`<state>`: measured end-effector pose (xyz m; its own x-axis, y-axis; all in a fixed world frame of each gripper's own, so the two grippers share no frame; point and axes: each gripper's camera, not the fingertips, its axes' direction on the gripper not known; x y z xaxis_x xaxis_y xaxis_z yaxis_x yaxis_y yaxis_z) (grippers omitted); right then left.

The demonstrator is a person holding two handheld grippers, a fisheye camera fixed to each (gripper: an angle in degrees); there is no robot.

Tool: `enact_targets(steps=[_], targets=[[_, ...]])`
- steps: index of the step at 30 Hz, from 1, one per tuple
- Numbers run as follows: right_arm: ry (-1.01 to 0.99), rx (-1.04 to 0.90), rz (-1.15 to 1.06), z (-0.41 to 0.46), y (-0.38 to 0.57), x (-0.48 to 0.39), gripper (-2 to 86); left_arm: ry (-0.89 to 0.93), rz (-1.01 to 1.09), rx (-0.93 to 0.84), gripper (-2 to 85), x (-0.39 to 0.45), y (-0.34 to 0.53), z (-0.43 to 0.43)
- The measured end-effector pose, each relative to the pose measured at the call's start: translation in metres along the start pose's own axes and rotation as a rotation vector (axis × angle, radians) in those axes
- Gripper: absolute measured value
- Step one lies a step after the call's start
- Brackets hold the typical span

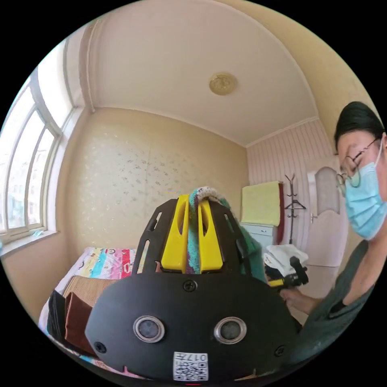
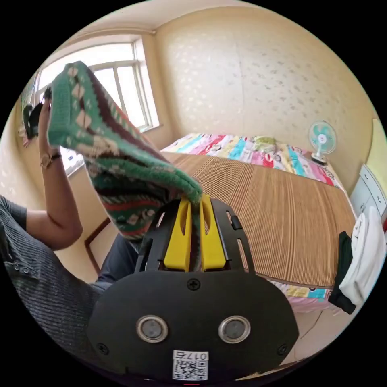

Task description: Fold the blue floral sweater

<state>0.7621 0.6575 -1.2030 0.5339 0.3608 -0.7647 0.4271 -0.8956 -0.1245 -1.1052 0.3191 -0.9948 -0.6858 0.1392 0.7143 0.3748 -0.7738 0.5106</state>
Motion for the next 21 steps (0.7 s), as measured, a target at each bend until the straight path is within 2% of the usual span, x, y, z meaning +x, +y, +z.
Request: enact_targets(steps=[2,4,5,7,10,12,14,16,17,18,19,21], targets=[[0.064,0.19,0.044,-0.071,-0.01,0.017,4.5,0.024,-0.019,0.039,3.8,-0.006,0.005,-0.019],[0.103,0.435,0.144,-0.158,-0.013,0.03,4.7,-0.027,-0.061,0.075,3.9,-0.008,0.011,-0.033],[0.105,0.497,0.166,-0.178,-0.011,0.031,4.7,-0.056,-0.067,0.078,3.9,-0.005,0.013,-0.034],[0.124,0.745,0.191,-0.243,0.003,0.025,4.8,-0.093,-0.046,0.048,4.0,0.002,0.014,-0.022],[0.296,0.96,0.156,-0.281,0.015,0.005,4.9,-0.143,0.004,-0.049,4.0,0.001,0.016,0.034],[0.441,1.0,0.144,-0.28,0.005,0.007,5.0,-0.156,-0.008,-0.226,3.9,-0.031,0.023,0.116],[0.511,0.893,0.156,-0.265,-0.027,0.033,5.1,-0.104,-0.051,-0.365,3.9,-0.074,0.038,0.197],[0.455,0.628,0.215,-0.218,-0.089,0.106,5.5,-0.088,-0.081,-0.512,4.3,-0.123,0.065,0.294],[0.442,0.559,0.219,-0.198,-0.106,0.128,5.6,-0.089,-0.096,-0.627,5.1,-0.159,0.092,0.365],[0.444,0.412,0.21,-0.153,-0.137,0.171,6.4,-0.091,-0.149,-0.771,6.4,-0.199,0.134,0.438],[0.466,0.241,0.207,-0.097,-0.164,0.218,7.2,-0.101,-0.196,-0.84,7.3,-0.22,0.16,0.471],[0.434,0.022,0.26,-0.004,-0.179,0.291,8.5,-0.136,-0.375,-1.085,8.9,-0.274,0.279,0.553]])
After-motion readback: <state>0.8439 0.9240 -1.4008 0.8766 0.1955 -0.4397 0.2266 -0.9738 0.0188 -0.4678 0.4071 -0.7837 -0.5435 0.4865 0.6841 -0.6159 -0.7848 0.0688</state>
